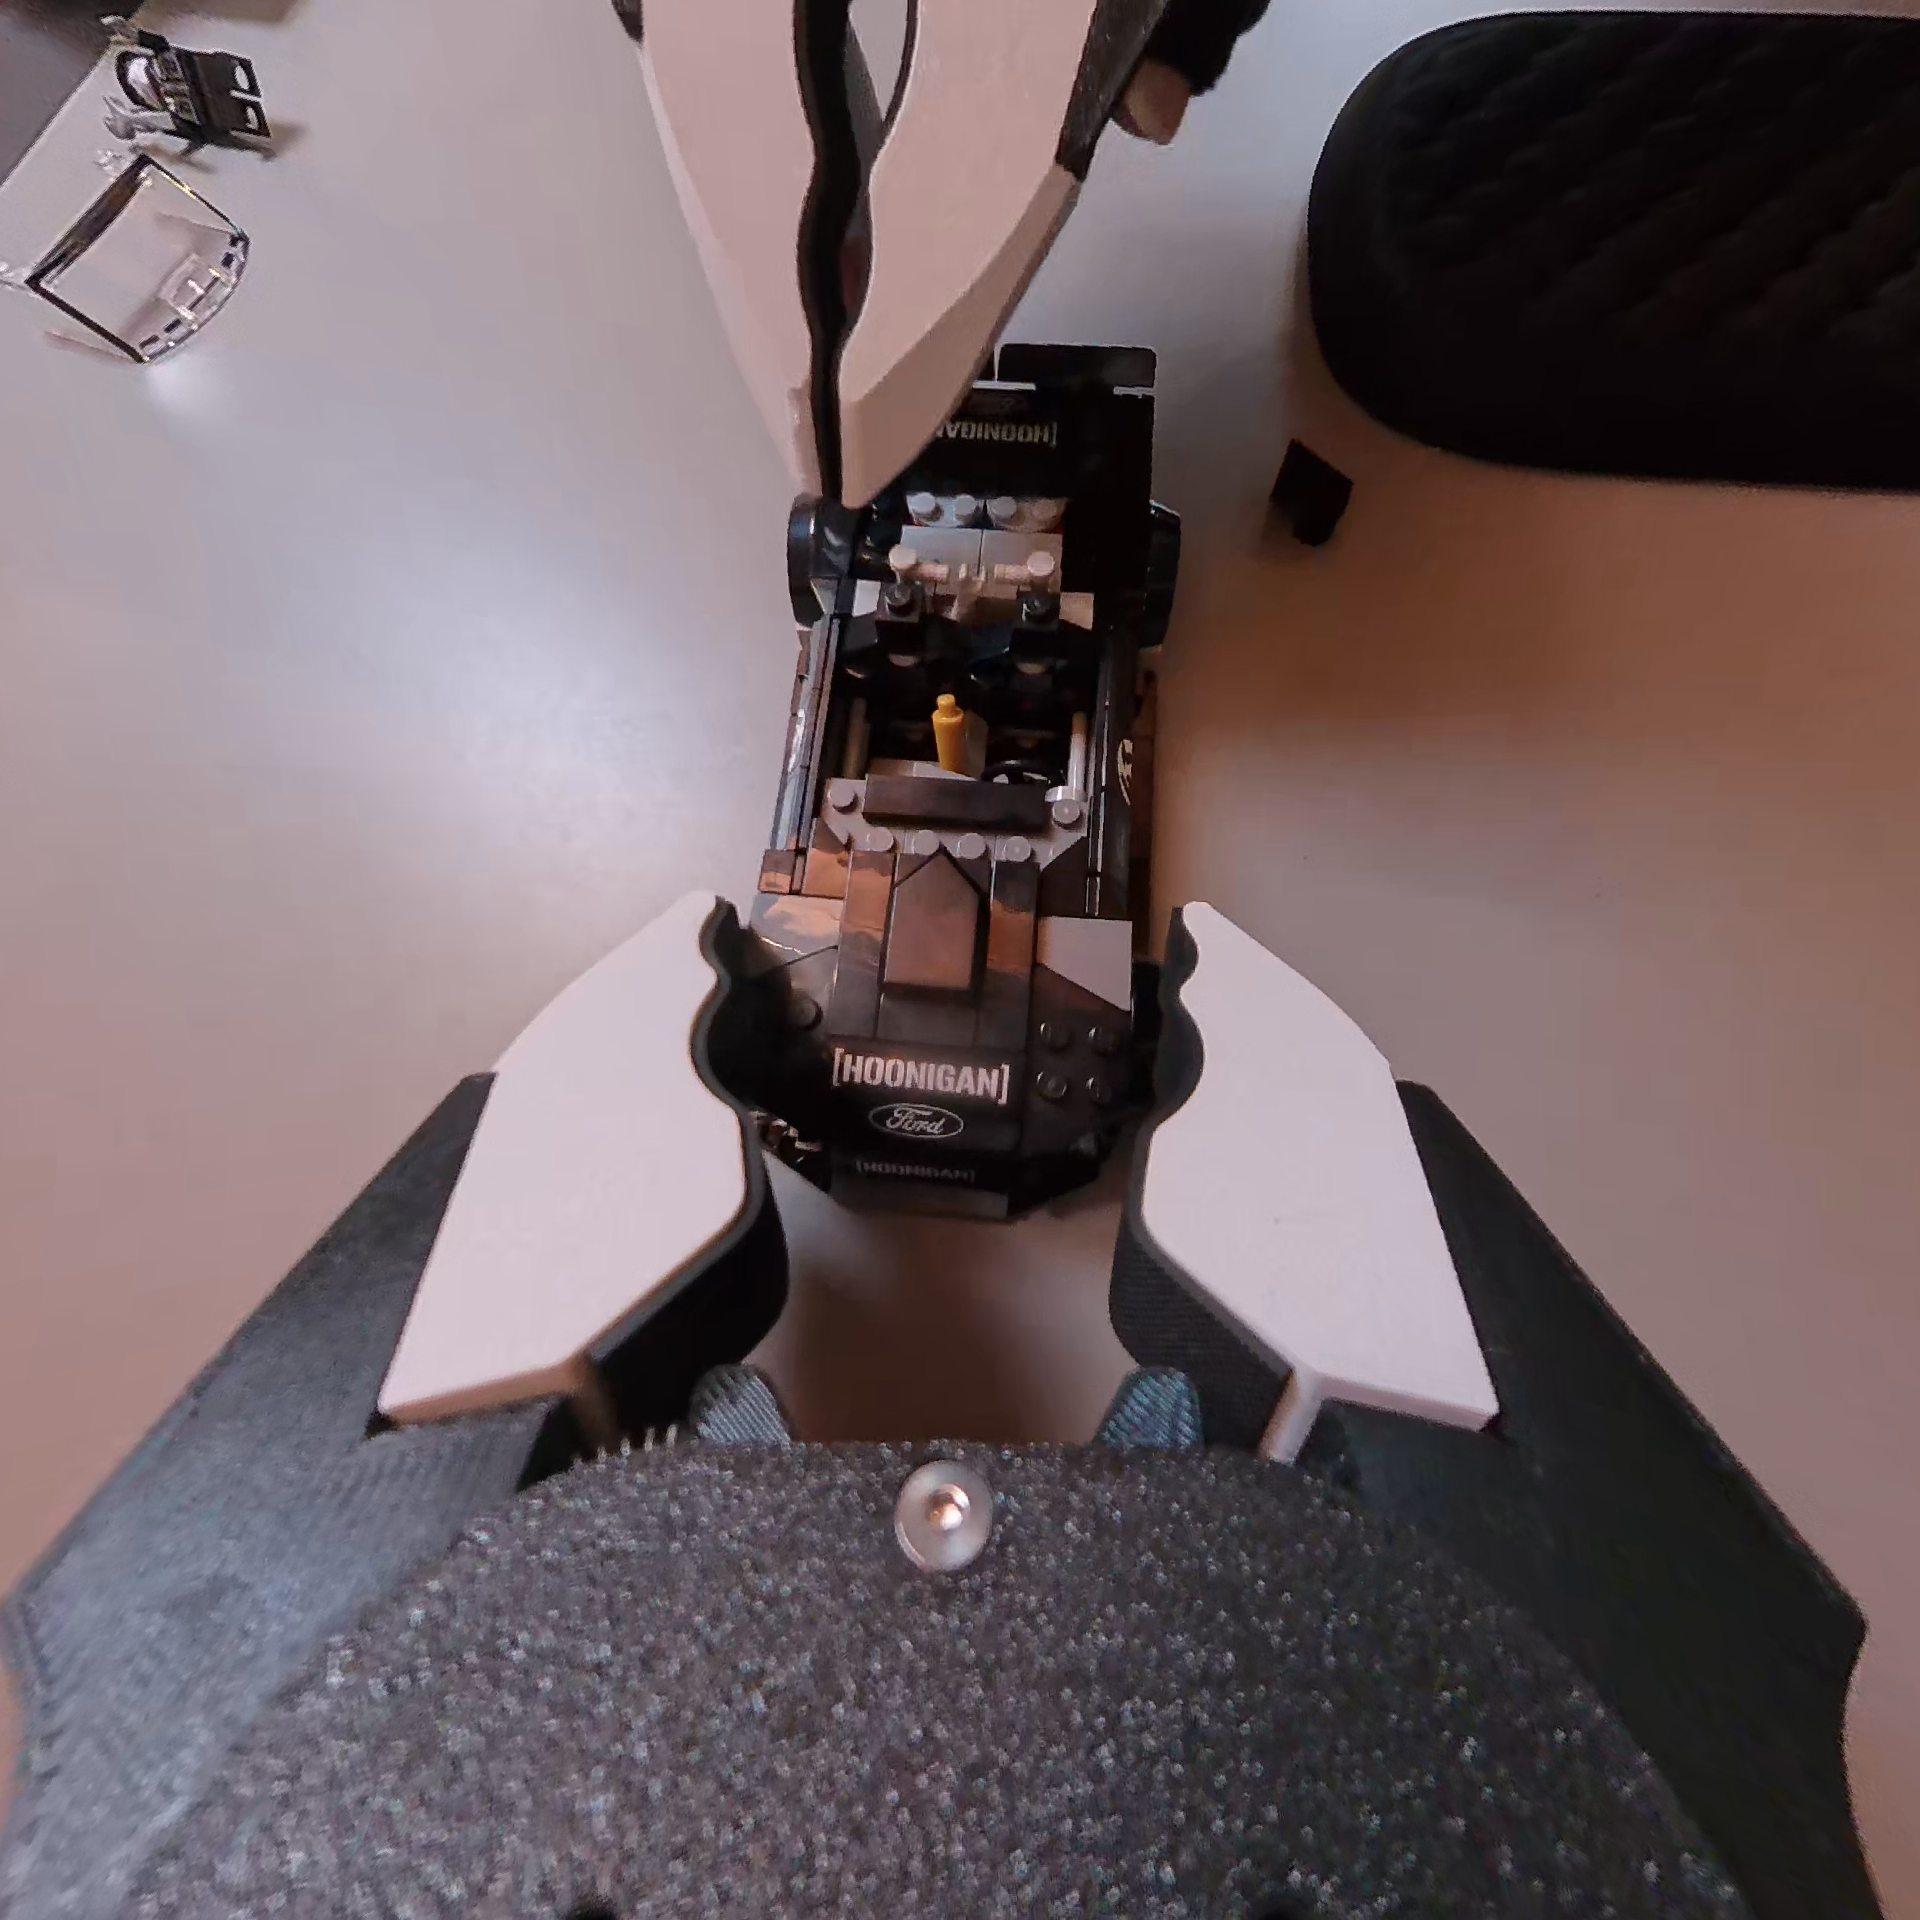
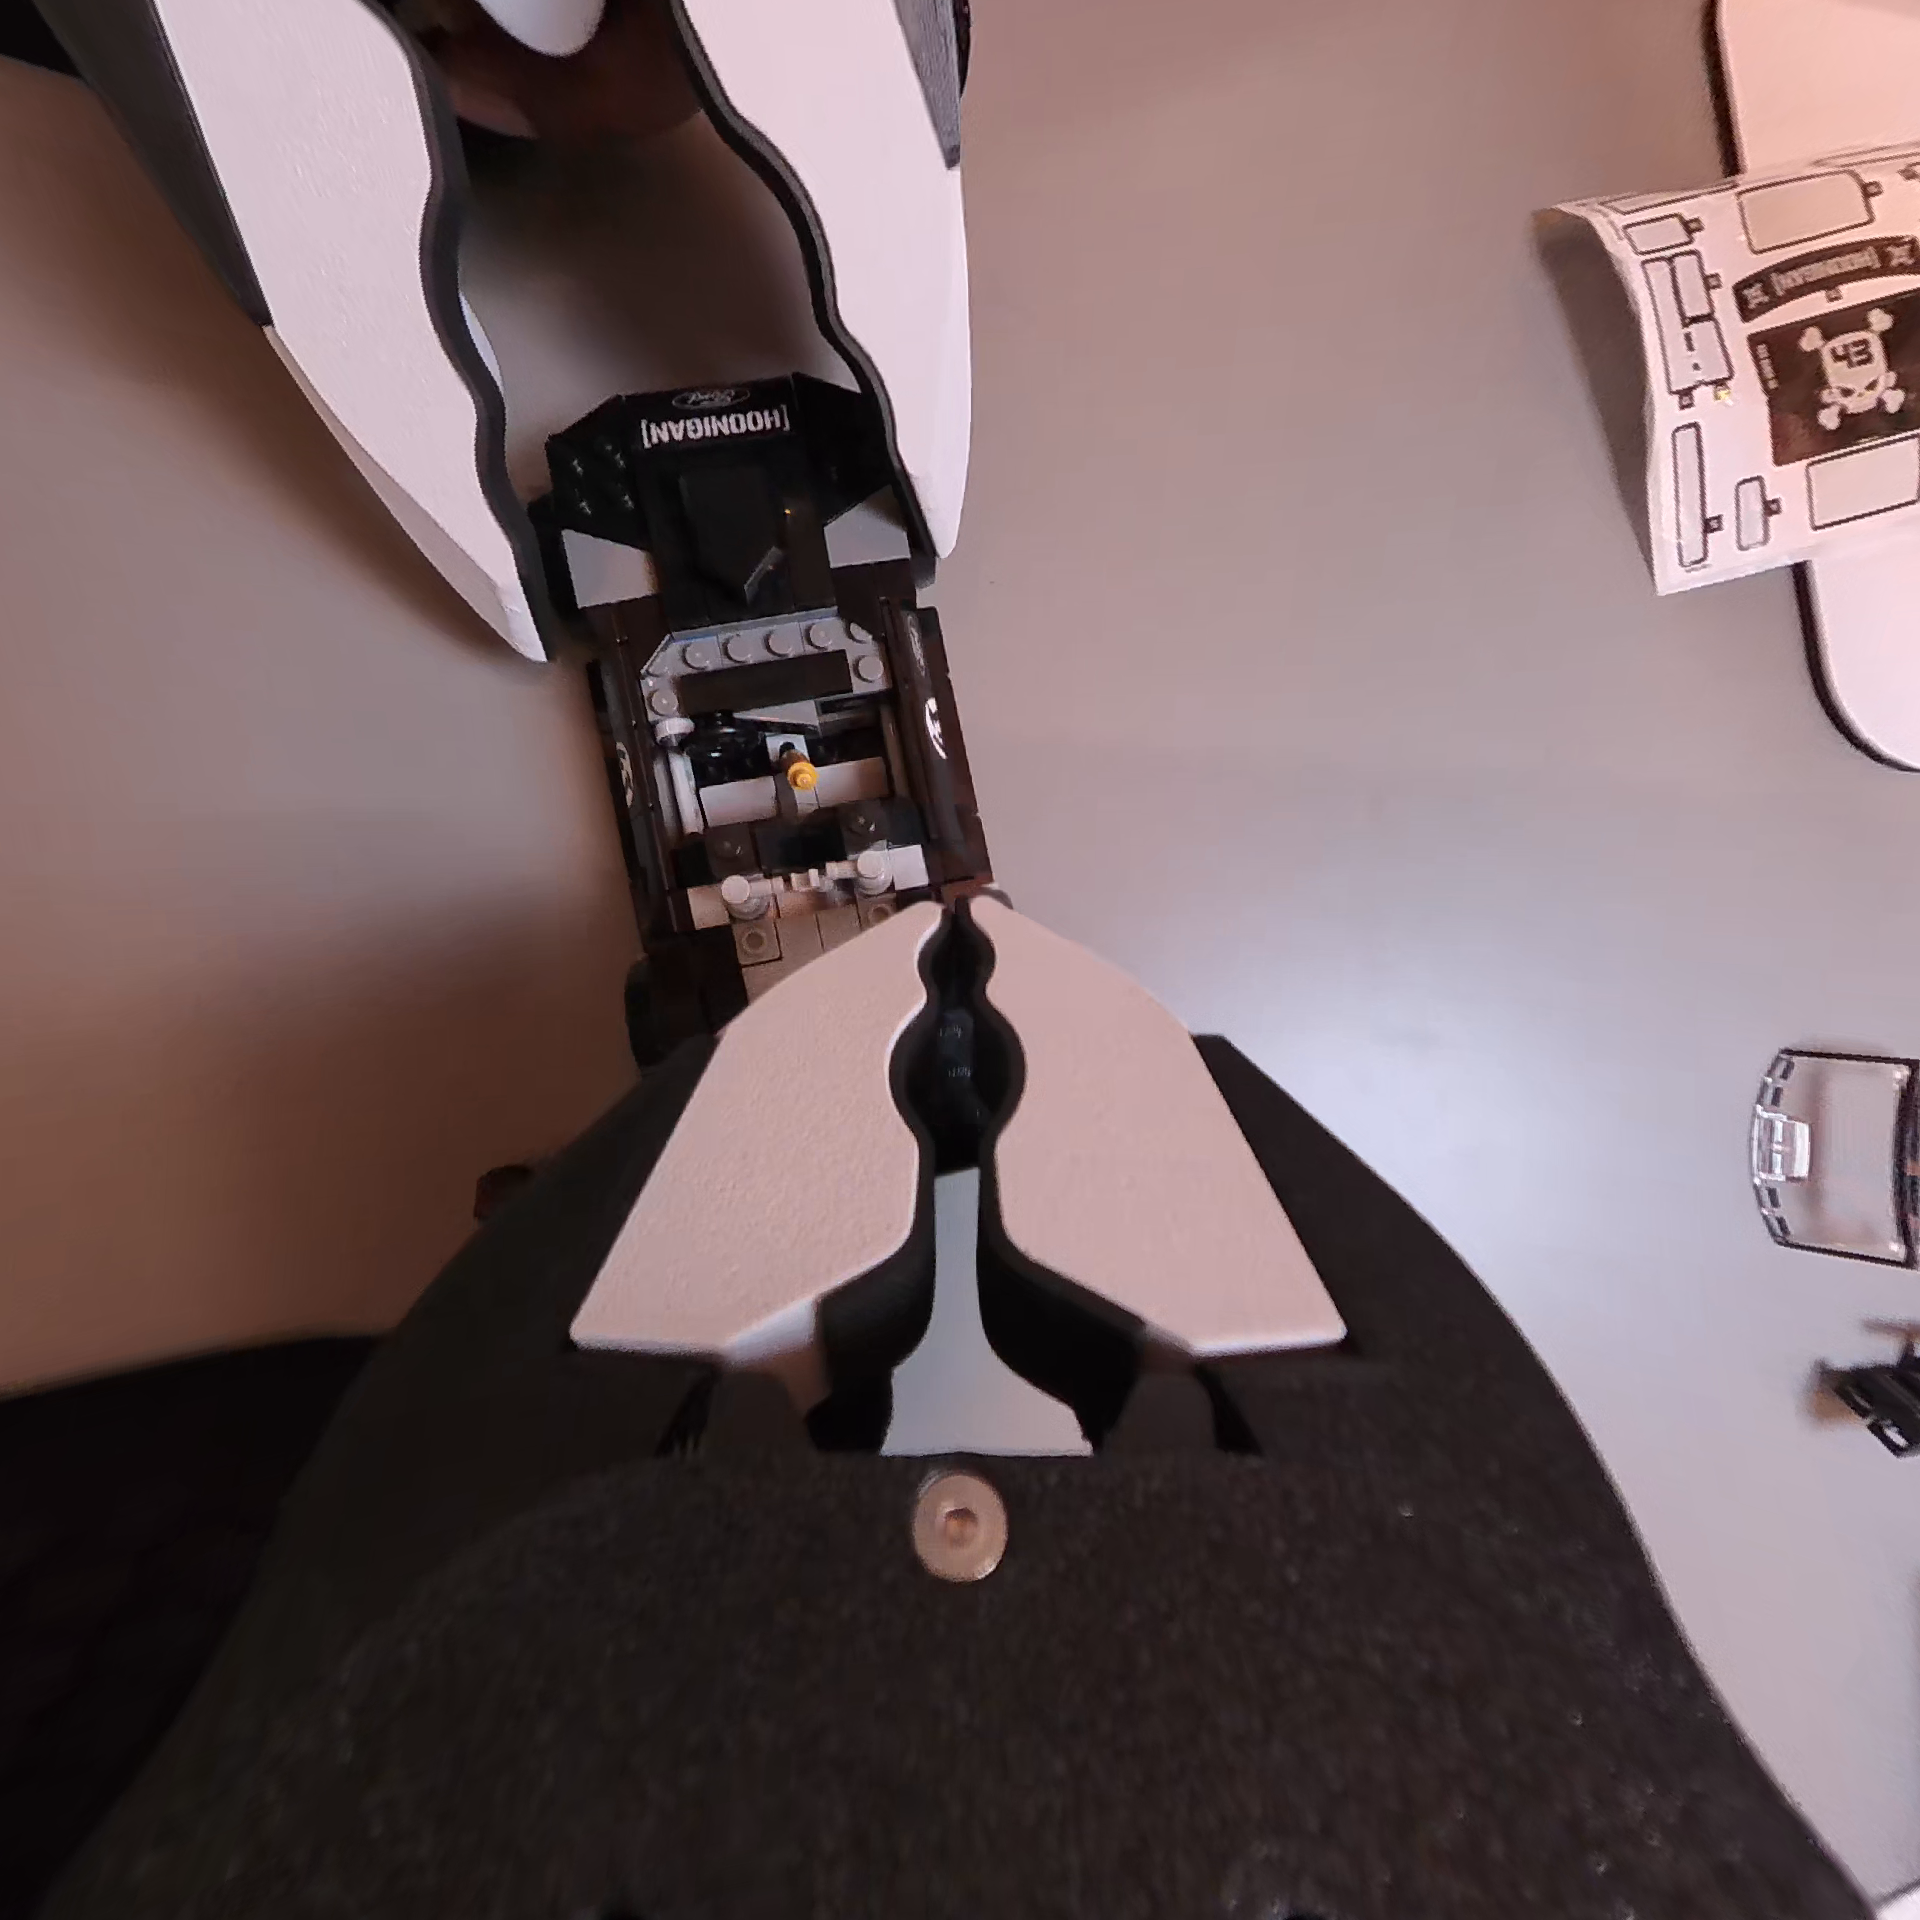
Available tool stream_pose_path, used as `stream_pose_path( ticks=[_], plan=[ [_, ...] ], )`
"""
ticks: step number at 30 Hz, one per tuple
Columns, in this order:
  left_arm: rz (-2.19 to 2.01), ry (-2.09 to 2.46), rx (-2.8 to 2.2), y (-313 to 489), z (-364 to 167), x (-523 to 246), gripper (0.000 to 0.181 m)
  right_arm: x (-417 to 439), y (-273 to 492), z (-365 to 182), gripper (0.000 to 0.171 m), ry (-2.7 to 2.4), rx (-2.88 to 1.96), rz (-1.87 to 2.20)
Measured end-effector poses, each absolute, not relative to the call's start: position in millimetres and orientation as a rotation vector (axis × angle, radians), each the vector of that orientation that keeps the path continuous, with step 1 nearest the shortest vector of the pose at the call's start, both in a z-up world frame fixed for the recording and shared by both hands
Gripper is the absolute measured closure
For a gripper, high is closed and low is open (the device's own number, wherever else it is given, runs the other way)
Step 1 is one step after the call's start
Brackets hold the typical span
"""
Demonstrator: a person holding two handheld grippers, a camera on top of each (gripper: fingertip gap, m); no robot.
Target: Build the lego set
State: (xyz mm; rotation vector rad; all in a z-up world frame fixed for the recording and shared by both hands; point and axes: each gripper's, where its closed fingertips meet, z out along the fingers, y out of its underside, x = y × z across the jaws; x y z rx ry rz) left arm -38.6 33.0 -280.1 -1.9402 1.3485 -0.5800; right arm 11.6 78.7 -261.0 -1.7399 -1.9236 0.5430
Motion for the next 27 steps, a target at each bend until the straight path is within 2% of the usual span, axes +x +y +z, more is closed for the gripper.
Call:
stream_pose_path(
  ticks=[27],
  plan=[
    [-0.601,1.328,-1.937,32.6,-280.9,-36.7,0.107,3.4,76.7,-271.1,0.171,-2.044,-1.842,0.58]
  ],
)
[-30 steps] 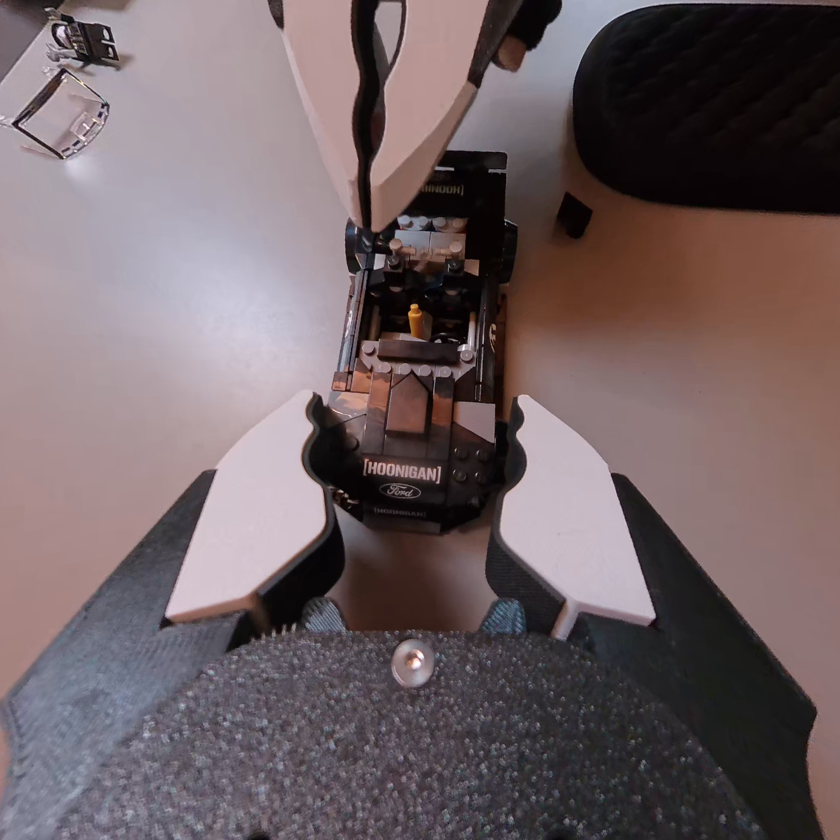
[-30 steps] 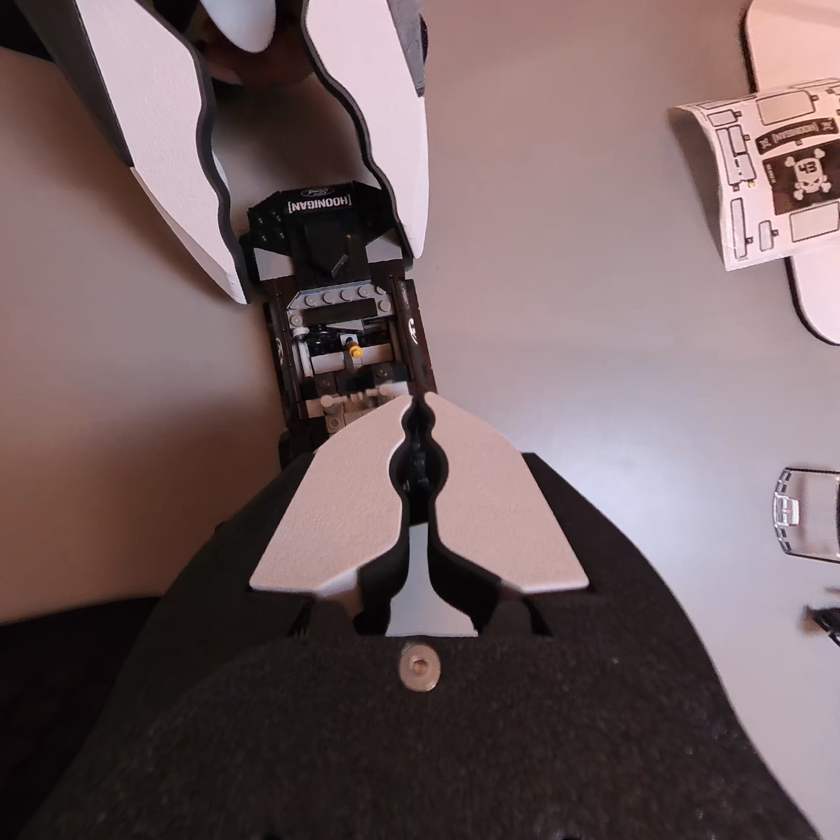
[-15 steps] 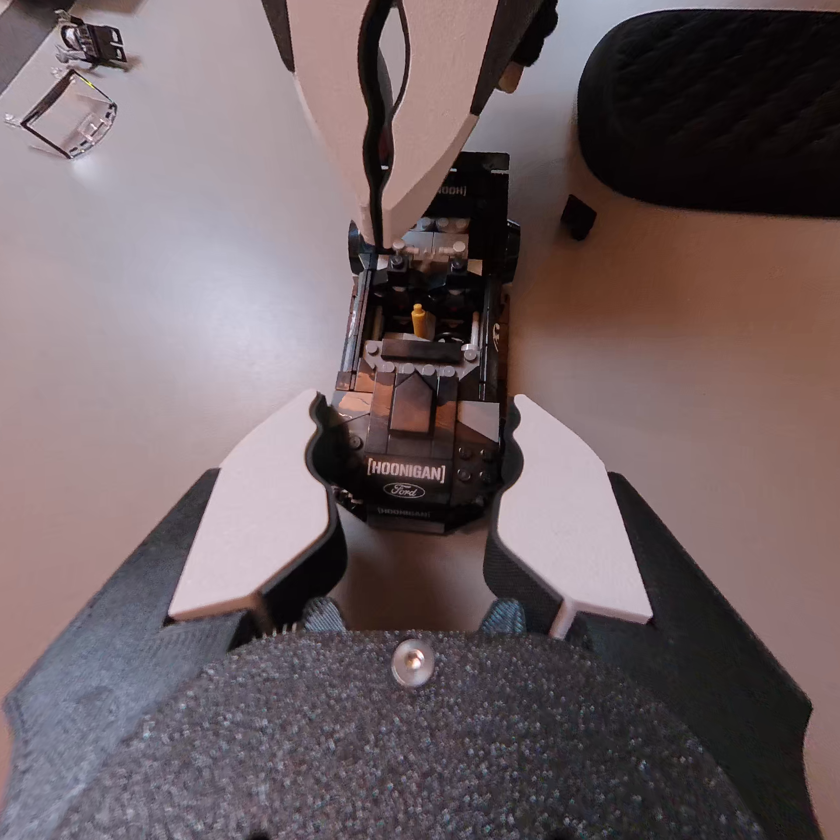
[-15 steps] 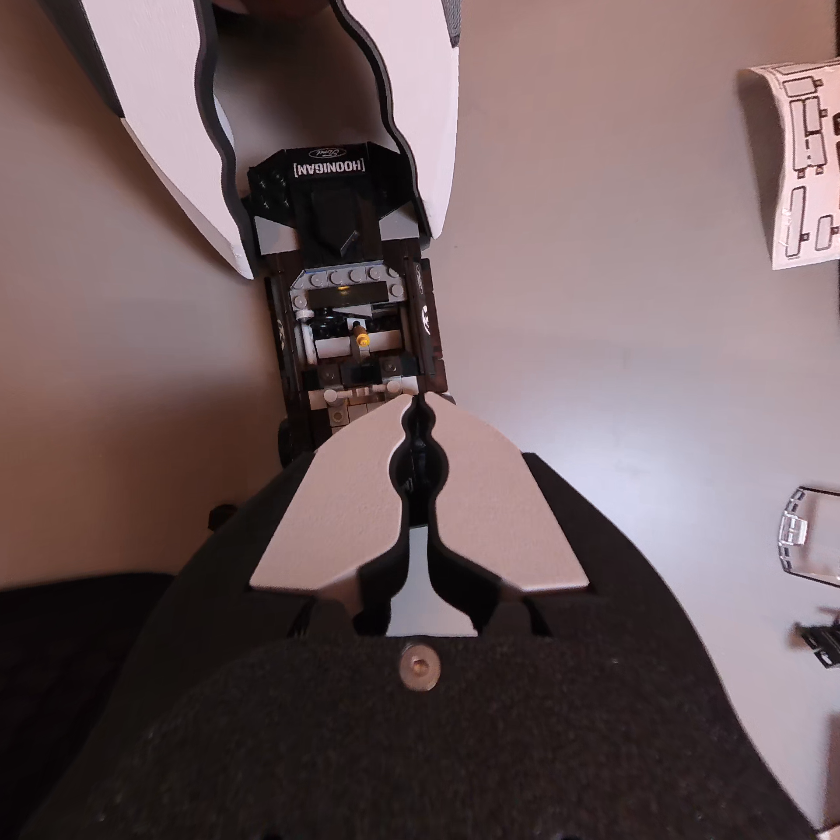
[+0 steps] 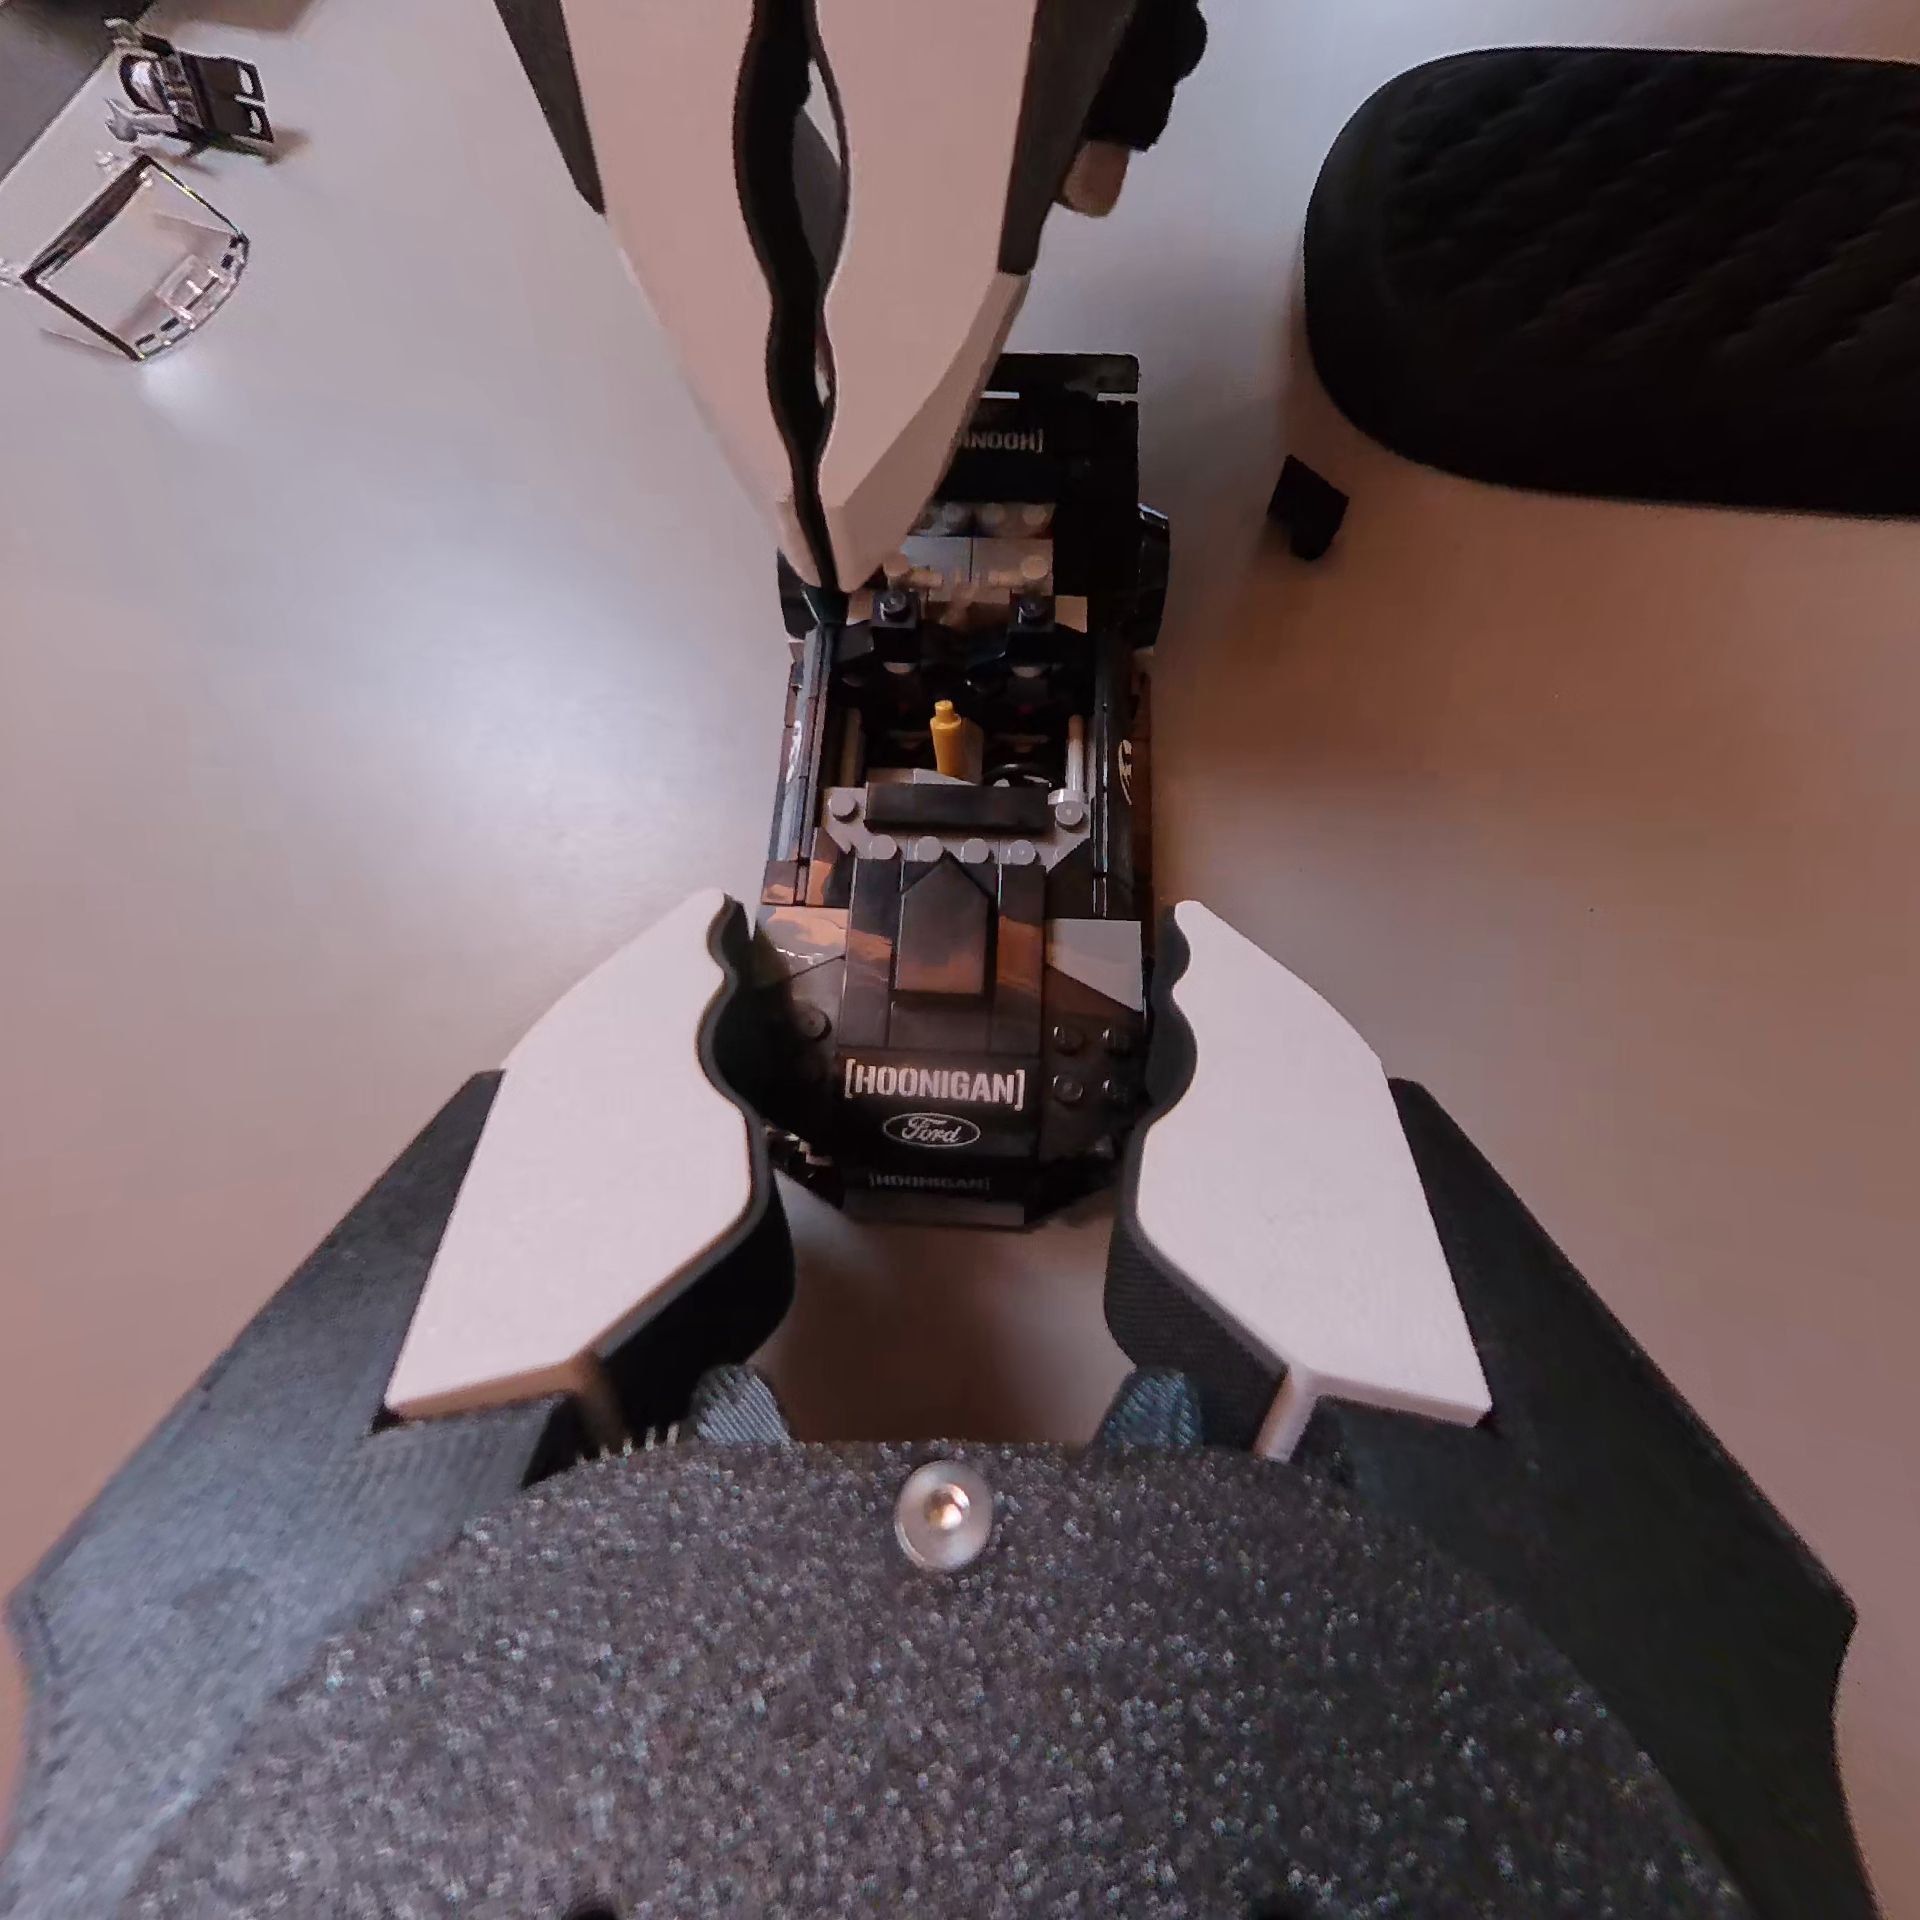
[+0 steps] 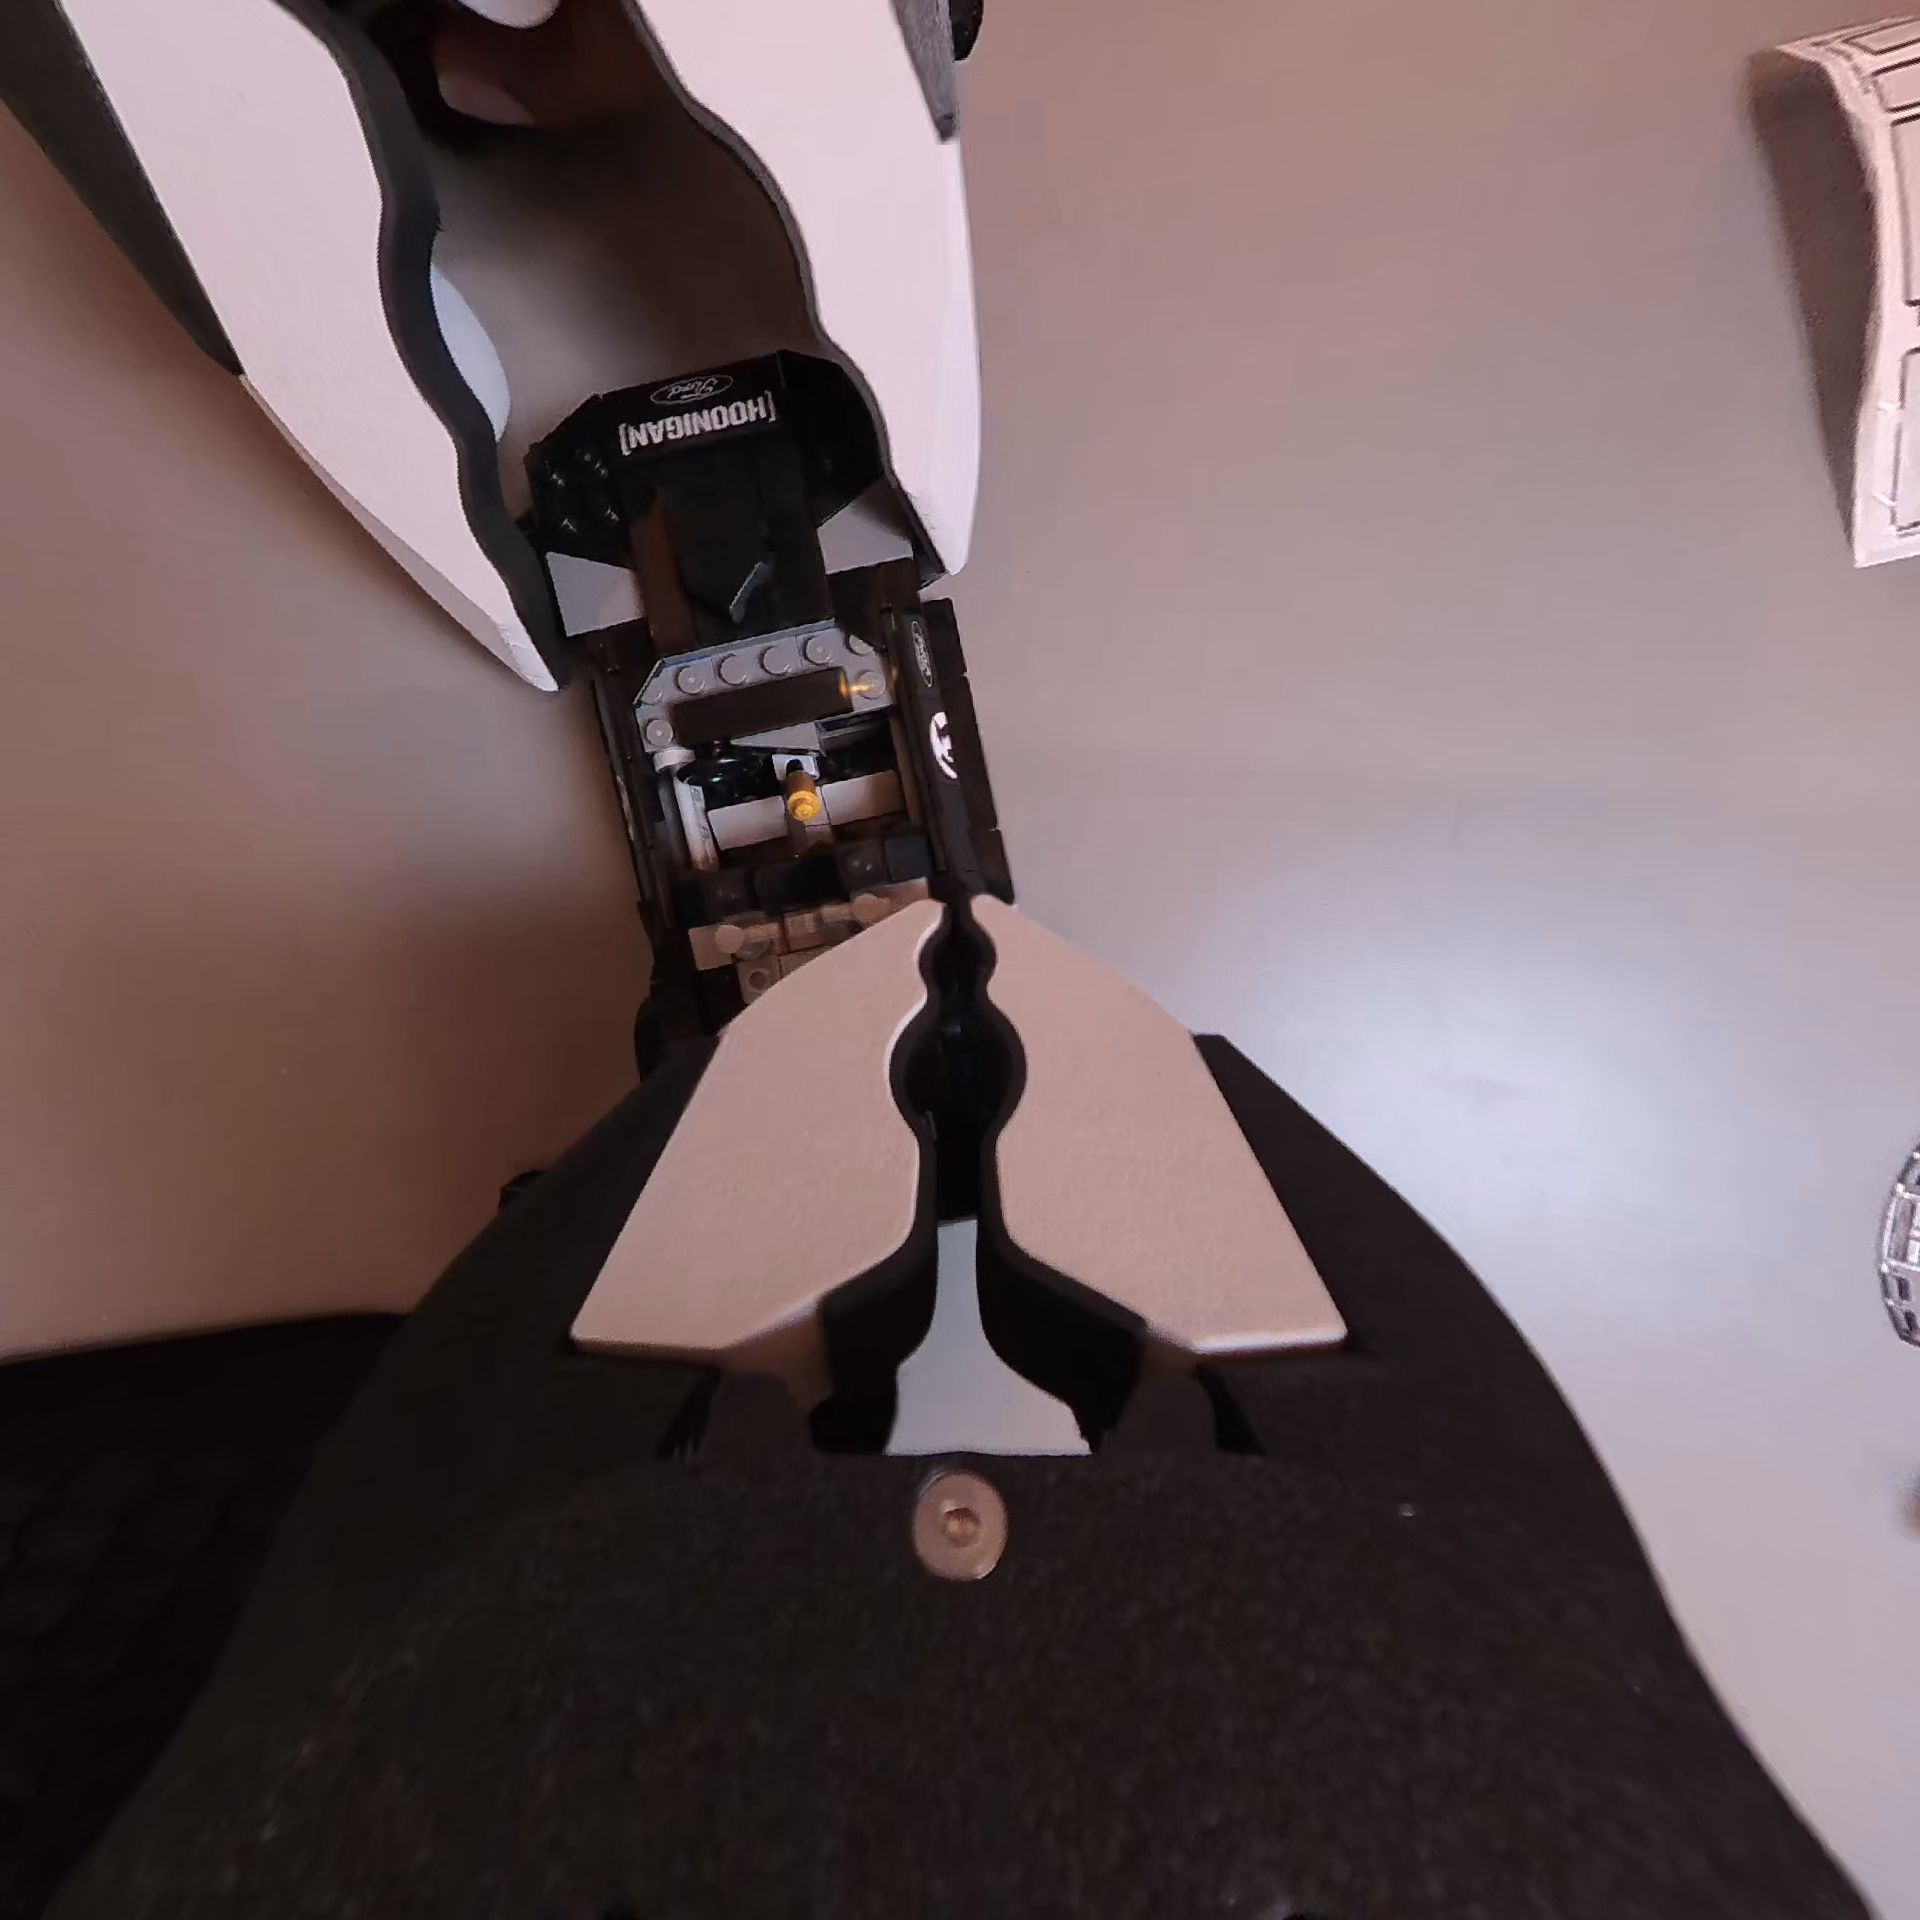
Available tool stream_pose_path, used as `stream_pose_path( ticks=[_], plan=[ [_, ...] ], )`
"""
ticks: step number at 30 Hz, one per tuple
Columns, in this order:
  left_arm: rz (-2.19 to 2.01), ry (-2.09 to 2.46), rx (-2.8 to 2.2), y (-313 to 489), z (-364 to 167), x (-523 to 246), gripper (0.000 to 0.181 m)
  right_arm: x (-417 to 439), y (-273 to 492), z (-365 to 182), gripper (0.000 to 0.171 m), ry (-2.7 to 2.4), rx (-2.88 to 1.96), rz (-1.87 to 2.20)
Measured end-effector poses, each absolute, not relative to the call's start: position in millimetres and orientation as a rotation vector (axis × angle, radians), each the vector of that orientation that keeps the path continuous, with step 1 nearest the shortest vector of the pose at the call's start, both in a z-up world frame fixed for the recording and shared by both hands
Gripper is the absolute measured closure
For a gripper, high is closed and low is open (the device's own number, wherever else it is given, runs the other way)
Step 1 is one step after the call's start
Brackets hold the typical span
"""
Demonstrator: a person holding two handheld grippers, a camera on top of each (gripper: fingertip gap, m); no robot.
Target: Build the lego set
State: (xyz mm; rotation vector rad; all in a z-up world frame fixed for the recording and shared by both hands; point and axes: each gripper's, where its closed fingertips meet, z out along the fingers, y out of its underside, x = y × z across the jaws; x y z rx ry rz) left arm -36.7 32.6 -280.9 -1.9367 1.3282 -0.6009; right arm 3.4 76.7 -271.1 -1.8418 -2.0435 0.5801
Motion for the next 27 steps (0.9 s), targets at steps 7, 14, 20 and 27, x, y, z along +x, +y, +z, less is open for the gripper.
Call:
stream_pose_path(
  ticks=[7,14,20,27],
  plan=[
    [-0.598,1.328,-1.939,32.6,-281.0,-36.7,0.107,8.6,82.8,-258.8,0.171,-1.977,-1.841,0.668],
    [-0.599,1.326,-1.941,32.6,-281.1,-36.6,0.107,7.4,74.9,-271.0,0.171,-2.092,-1.813,0.556],
    [-0.601,1.321,-1.943,32.7,-281.1,-36.4,0.107,7.5,74.4,-272.0,0.171,-2.155,-1.796,0.457],
    [-0.598,1.312,-1.945,34.0,-281.1,-36.5,0.108,9.3,78.0,-269.6,0.171,-2.107,-1.785,0.433]
  ],
)
